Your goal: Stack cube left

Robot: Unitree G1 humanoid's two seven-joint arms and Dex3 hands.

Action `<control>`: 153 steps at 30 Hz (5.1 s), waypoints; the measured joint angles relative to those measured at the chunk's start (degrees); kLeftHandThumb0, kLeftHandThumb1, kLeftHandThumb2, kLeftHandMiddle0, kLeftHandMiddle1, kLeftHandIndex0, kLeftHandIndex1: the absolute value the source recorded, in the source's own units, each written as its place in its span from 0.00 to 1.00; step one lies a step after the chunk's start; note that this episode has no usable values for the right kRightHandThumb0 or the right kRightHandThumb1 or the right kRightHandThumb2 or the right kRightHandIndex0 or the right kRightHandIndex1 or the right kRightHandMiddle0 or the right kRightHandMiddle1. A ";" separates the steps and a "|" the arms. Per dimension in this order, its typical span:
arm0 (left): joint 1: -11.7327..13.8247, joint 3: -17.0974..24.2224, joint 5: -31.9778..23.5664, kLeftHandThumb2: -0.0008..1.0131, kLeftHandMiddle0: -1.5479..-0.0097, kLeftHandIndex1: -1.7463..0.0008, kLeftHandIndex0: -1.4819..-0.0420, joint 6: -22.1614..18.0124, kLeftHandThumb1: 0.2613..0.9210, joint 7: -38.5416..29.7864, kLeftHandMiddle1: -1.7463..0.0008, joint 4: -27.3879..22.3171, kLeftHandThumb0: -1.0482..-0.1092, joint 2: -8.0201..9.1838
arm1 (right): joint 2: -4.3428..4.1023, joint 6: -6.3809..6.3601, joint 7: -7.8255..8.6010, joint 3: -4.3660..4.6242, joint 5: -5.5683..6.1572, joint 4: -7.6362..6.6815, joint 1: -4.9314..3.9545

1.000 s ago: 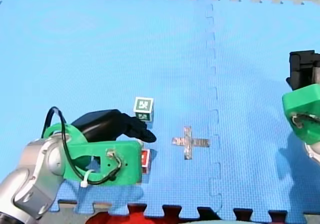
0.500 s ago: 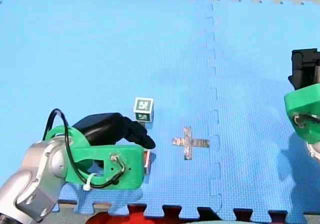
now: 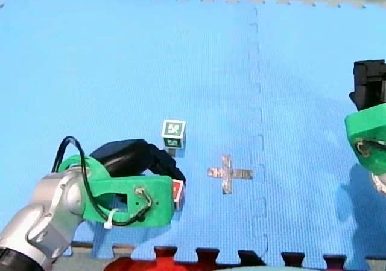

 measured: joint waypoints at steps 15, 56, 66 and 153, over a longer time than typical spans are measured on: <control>0.25 0.58 2.34 0.02 0.38 0.95 0.16 -7.08 0.83 12.29 0.00 4.88 0.65 -0.61 | 0.03 -0.08 0.09 -0.03 0.03 0.00 -0.07; -3.42 4.51 -0.20 0.00 0.39 0.98 0.13 15.87 0.78 -5.89 0.00 -21.49 0.60 -0.59 | 1.29 -0.10 2.95 -0.73 1.27 0.86 0.44; -7.89 2.31 1.75 0.00 0.37 0.99 0.13 19.55 0.79 -5.29 0.00 -20.83 0.61 -3.84 | 1.87 0.09 2.91 -0.65 1.32 1.22 0.44; -15.87 -3.63 1.74 0.00 0.42 1.00 0.12 -8.69 0.82 7.49 0.01 18.48 0.62 -11.96 | 4.56 1.58 1.06 -0.40 1.29 1.23 -1.35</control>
